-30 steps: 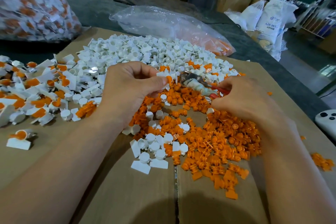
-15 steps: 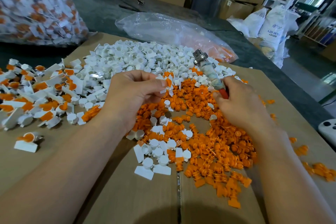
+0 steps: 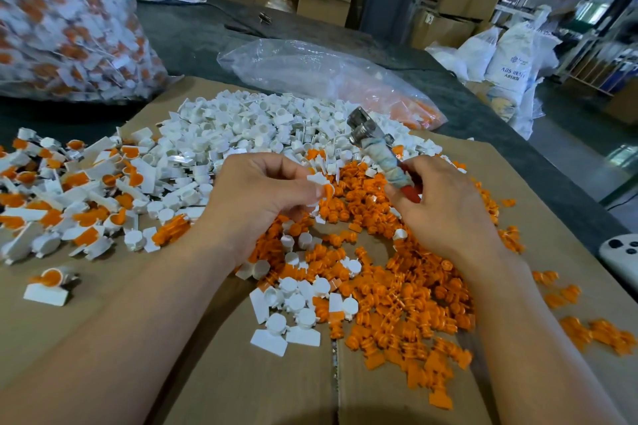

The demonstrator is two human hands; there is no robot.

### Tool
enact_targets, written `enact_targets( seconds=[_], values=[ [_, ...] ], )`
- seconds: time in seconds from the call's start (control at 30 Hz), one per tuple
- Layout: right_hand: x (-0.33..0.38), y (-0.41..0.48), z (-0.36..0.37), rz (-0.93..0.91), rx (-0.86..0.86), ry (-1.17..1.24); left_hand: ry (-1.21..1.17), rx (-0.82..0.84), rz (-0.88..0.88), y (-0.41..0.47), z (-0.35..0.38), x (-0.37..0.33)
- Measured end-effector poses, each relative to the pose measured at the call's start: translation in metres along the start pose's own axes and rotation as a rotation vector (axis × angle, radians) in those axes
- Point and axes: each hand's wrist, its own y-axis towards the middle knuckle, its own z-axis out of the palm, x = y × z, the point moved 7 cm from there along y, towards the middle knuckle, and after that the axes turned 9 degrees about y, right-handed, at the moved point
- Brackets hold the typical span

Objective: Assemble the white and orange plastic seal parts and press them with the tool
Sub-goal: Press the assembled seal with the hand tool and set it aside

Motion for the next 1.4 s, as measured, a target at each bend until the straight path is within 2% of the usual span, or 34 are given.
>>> enact_targets(
  seconds=[0.53, 0.73, 0.87, 0.97, 1.4],
  values=[
    [-0.001, 0.001, 0.001, 0.018, 0.007, 0.021, 0.005, -0.003, -0.045, 0.002, 0.001, 0.005],
    [0.012, -0.004, 0.003, 0.013, 0.066, 0.235, -0.239, -0.14, -0.025, 0.005, -0.013, 0.003],
    [0.032, -0.01, 0.006, -0.098, 0.068, 0.187, -0.339, -0.218, 0.016, 0.006, -0.02, 0.001],
    [0.035, -0.012, 0.01, -0.122, 0.06, 0.075, -0.376, -0.233, 0.035, 0.006, -0.021, 0.0],
    [0.039, -0.015, 0.022, -0.122, 0.178, 0.153, -0.422, -0.221, 0.095, 0.006, -0.017, -0.002]
  ],
)
